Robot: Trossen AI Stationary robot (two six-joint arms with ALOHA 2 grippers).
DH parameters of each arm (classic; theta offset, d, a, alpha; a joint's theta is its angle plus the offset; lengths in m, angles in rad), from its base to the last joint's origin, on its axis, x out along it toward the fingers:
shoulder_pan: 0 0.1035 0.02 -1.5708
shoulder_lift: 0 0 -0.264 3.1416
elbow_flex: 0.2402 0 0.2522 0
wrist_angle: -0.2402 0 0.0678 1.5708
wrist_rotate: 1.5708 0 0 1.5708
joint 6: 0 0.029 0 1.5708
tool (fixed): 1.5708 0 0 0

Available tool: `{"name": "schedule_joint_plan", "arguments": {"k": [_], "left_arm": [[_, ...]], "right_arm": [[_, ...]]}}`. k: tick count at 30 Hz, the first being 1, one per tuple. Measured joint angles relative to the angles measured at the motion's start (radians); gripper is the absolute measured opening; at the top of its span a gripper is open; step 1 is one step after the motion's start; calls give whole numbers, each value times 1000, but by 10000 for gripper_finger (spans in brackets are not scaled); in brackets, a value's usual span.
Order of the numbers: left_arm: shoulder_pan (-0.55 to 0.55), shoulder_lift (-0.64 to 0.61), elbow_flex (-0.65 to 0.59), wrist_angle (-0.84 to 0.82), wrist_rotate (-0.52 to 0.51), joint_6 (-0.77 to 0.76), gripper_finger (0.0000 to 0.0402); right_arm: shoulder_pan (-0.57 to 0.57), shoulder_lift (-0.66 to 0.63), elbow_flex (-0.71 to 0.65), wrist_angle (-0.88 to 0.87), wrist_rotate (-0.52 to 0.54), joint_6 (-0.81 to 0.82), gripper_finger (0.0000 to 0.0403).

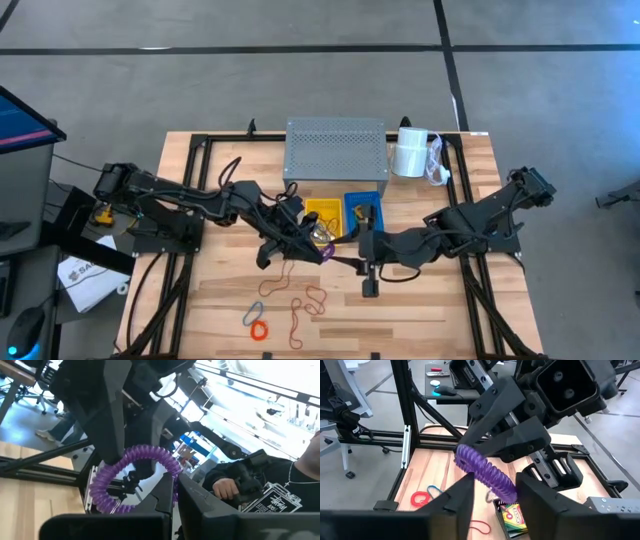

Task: Pick & Place Office Desk Supplies
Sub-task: Put the purple spring keychain into the blue basket

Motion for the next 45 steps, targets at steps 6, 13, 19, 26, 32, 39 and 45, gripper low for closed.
{"name": "schedule_joint_plan", "arguments": {"k": [6, 13, 19, 26, 32, 39, 45], "left_arm": [[0, 0, 0, 2, 6, -5, 5], [0, 0, 0, 20, 1, -5, 10], [0, 0, 0, 19, -5, -5, 28], [0, 0, 0, 20, -11, -32, 57], [0, -14, 0, 61, -11, -38, 84], [32, -98, 0, 58, -11, -19, 105], [35, -208, 1, -134, -39, 159, 105]], "right_arm": [[0, 0, 0, 3, 0, 3, 81], [0, 0, 0, 29, 5, 7, 13], [2, 0, 0, 38, 28, 33, 6], [19, -2, 0, 45, 57, 69, 3], [33, -18, 0, 52, 63, 87, 1], [49, -51, 0, 46, 64, 120, 1], [52, -114, 0, -131, 113, 268, 0]]}}
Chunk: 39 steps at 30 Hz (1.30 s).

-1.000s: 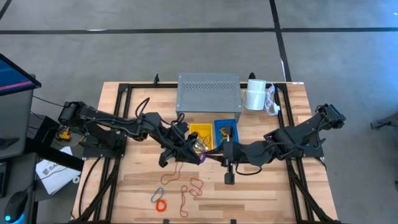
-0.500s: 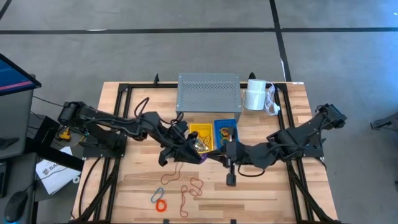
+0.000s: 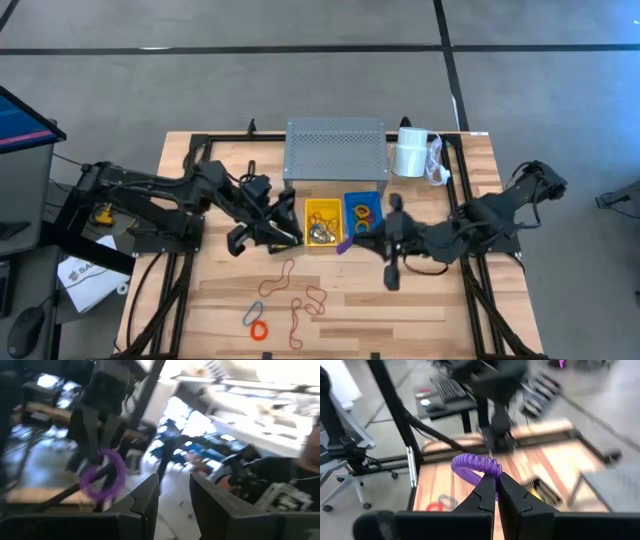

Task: Pick & Place Office Desk Supplies
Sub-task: Put the purple spring keychain into the blue basket

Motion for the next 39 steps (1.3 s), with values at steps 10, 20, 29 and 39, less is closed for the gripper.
{"name": "schedule_joint_plan", "arguments": {"k": [10, 20, 29, 39], "left_arm": [[-70, -204, 0, -495, -457, 71, 69], [-246, -272, 0, -673, -797, 102, 50], [-320, -286, -98, -646, -893, 92, 51], [-314, -388, -375, -382, -900, 12, 58]], "right_arm": [[-67, -72, -2, -571, 3, 363, 0], [-248, -76, -231, -553, -128, 389, 0], [-437, -185, -655, -138, -364, 363, 0], [-530, -149, -739, -22, -405, 337, 0]]}}
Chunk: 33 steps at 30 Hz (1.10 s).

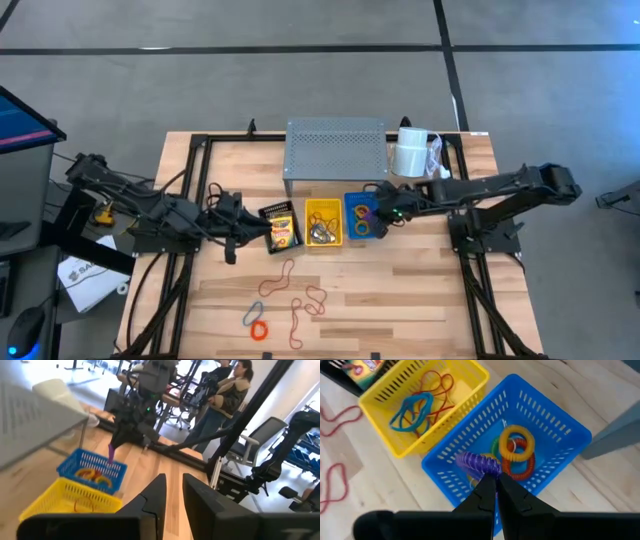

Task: Pick & Place Office Desk Supplies
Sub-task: Put the purple spring keychain into the blue basket

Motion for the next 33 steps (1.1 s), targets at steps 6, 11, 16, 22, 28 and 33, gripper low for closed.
{"name": "schedule_joint_plan", "arguments": {"k": [6, 11, 16, 22, 28, 33], "left_arm": [[-1, -16, -63, 51, 1, -74, 59], [-1, -15, -63, 64, 1, -69, 59], [-1, -15, -63, 61, 1, -68, 59], [0, -15, -63, 61, 1, -69, 59], [0, -15, -63, 61, 2, -70, 59], [0, -15, -63, 61, 2, -70, 59]], "right_arm": [[-36, 91, 0, 40, -26, -34, 0], [-48, 142, 0, 65, -50, -38, 2], [-48, 161, 0, 73, -49, -38, 4], [-52, 163, 0, 72, -50, -57, 6], [-56, 163, 0, 72, -48, -53, 14], [-64, 162, 0, 70, -49, -54, 79]]}}
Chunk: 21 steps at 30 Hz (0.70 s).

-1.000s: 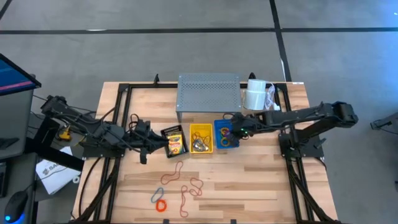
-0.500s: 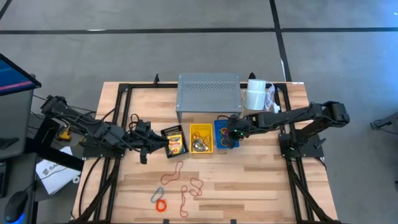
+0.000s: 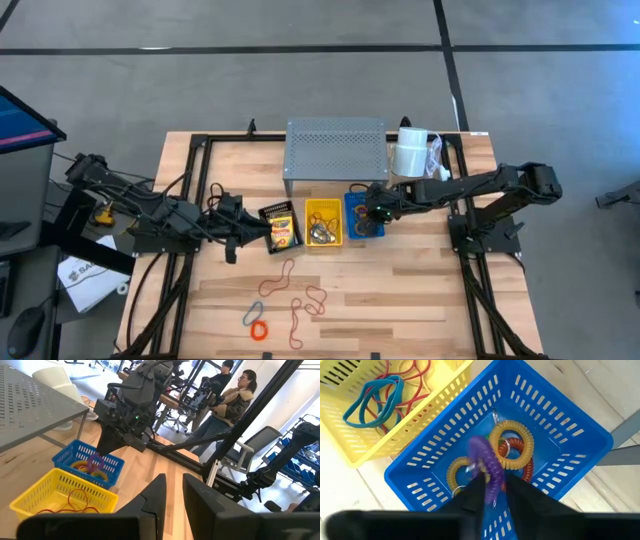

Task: Pick & Place Office Desk Supplies
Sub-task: Put the purple spring keychain into the blue basket, then put the blue rubber band into the yellow basket

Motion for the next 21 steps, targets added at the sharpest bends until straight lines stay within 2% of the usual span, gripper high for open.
{"name": "schedule_joint_plan", "arguments": {"k": [6, 9, 13, 21], "left_arm": [[0, 0, 0, 0, 0, 6, 59], [0, 0, 0, -1, 0, 7, 59], [0, 0, 0, -1, 0, 4, 59], [0, 0, 0, -1, 0, 2, 59]], "right_arm": [[-23, 0, 0, 0, -26, 1, 193], [-35, 0, 0, 1, -59, 1, 231], [-36, 0, 0, 4, -80, -5, 242], [-25, 0, 0, 58, -240, -45, 213]]}}
